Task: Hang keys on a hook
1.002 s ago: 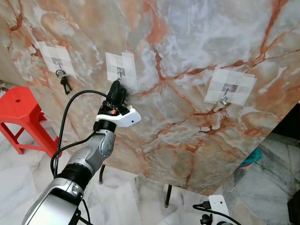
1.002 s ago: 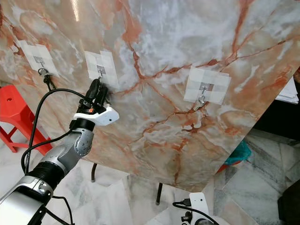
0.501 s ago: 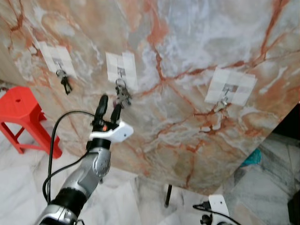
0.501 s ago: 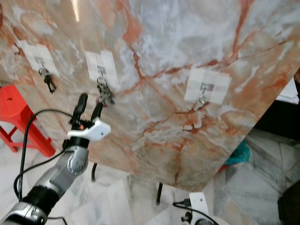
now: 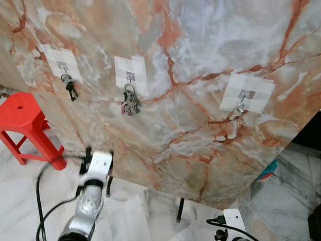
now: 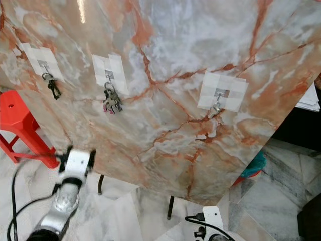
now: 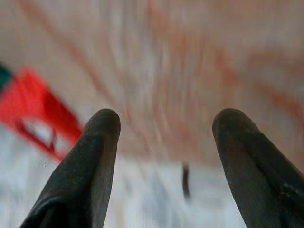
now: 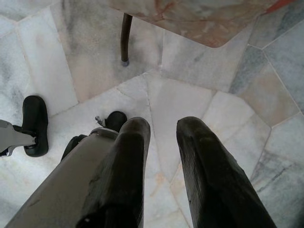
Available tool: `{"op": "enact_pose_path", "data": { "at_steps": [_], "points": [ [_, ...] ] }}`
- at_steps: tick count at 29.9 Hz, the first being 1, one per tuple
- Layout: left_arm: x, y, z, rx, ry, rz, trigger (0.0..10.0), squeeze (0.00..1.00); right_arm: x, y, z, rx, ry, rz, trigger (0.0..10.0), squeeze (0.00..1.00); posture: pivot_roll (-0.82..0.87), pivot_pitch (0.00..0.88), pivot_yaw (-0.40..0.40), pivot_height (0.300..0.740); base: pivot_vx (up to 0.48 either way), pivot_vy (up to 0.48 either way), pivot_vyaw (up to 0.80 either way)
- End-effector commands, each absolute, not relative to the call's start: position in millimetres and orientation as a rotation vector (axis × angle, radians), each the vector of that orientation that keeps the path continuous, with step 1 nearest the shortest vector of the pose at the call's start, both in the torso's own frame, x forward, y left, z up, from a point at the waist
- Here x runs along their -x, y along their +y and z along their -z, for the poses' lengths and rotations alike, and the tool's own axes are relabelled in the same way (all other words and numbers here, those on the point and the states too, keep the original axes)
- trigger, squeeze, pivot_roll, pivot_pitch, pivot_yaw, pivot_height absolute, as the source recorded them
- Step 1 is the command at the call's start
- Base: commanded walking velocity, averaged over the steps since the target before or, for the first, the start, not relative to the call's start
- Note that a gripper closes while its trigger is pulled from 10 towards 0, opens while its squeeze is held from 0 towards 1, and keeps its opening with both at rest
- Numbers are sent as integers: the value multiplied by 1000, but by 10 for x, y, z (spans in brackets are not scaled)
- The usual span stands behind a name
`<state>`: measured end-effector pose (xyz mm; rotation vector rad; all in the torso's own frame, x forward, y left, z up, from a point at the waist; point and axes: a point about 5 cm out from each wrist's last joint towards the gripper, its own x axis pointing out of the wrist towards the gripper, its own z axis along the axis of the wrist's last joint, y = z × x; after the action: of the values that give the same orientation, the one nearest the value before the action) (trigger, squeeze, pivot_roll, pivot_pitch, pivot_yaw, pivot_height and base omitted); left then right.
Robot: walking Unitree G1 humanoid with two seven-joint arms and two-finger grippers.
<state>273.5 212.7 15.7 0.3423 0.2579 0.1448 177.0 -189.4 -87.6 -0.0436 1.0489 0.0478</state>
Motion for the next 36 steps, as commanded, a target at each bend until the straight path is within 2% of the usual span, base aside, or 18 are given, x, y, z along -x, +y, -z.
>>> {"op": "enact_pose_path", "data": {
  "at_steps": [1,4,6,9,13,19,25,36],
  "points": [
    [-2686,2180,-46,-314,345,-141,10000,0,-1752,-1891,885,39,1053,-42,10000,0,-3,81,-58,740,0,0,0],
    [-2604,2240,94,-309,445,-129,10000,0,-1750,-1882,888,37,1053,-39,10000,0,-6,70,-54,740,0,0,0],
    [-2422,2327,307,-267,601,-142,10000,0,-1746,-1869,891,26,1051,-27,10000,0,-14,62,-50,740,0,0,0],
    [-2309,2322,423,-261,689,-136,10000,0,-1746,-1873,891,24,1050,-21,10000,0,-20,41,-44,740,0,0,0],
    [-1937,2225,704,-215,862,-127,10000,0,-1746,-1892,889,28,1050,-13,10000,0,-19,23,-42,740,0,0,0],
    [-1635,2258,857,-181,987,-165,10000,0,-1744,-1883,890,27,1050,-20,10000,0,-23,0,-45,740,0,0,0],
    [-1569,2246,887,-157,1000,-173,10000,0,-1725,-1902,897,30,1055,-11,10000,0,-7,0,-50,740,0,0,0],
    [-1651,2240,855,-165,982,-173,10000,0,-1722,-1896,899,25,1054,-4,10000,0,-5,0,-43,740,0,468,0]
  ]
}}
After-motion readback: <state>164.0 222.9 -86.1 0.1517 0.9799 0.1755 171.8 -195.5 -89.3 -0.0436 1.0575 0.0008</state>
